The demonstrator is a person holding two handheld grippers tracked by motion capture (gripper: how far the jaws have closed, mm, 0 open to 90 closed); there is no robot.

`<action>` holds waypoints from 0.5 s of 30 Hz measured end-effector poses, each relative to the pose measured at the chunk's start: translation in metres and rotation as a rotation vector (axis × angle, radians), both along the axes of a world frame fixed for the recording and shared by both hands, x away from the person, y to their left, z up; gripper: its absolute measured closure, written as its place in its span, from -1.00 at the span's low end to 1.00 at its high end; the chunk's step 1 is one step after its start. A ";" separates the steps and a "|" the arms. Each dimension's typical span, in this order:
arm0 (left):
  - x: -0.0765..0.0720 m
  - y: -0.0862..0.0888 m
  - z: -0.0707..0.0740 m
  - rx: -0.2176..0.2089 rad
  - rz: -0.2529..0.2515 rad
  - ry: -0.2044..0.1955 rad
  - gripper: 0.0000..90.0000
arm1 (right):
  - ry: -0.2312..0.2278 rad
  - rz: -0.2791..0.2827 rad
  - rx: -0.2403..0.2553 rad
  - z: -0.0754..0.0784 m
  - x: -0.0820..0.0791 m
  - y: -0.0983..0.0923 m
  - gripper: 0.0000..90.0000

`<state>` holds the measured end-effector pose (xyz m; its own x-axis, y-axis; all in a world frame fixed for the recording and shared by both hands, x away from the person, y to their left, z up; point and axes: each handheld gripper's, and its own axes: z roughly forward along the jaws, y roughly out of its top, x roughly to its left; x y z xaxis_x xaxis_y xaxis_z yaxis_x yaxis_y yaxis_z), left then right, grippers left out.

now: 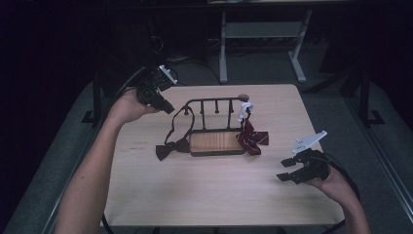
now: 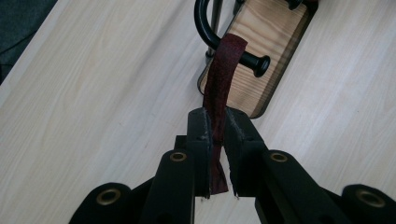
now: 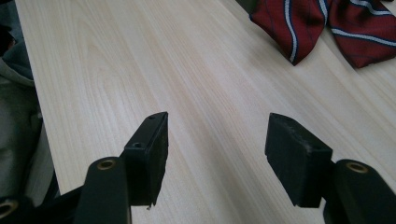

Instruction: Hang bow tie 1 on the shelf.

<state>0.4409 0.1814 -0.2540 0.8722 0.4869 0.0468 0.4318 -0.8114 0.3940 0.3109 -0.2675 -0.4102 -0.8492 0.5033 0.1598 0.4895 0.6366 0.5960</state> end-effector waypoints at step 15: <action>-0.018 0.000 -0.008 -0.001 -0.034 0.003 0.72 | 0.017 -0.030 -0.001 -0.005 0.003 -0.006 -0.16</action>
